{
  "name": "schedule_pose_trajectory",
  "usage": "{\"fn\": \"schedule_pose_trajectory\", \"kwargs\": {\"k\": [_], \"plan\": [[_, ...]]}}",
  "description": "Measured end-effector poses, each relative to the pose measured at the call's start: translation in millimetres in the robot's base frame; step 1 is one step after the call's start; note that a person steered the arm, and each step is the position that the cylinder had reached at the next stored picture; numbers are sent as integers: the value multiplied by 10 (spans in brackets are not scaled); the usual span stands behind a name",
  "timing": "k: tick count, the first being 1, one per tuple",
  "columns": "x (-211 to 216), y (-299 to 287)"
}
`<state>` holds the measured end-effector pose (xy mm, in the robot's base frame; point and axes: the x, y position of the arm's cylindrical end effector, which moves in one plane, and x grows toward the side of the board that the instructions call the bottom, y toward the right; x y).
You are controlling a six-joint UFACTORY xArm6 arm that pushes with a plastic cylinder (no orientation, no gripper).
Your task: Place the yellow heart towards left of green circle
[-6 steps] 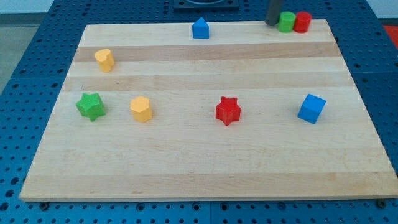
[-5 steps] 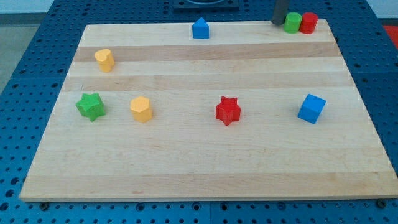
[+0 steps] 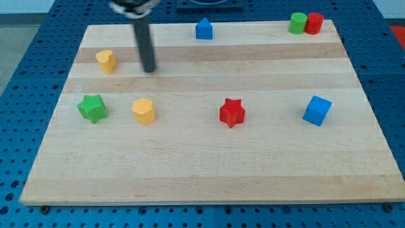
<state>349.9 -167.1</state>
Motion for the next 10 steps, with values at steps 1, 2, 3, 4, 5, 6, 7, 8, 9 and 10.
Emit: {"fn": "schedule_pose_trajectory", "kwargs": {"k": [1,2,3,4,5,6,7,8,9,10], "plan": [[190,-822],[201,-1370],[-99,-1346],[-331,-887],[-335,-46],[-326,817],[-313,1412],[-416,1163],[-426,689],[-258,365]]}}
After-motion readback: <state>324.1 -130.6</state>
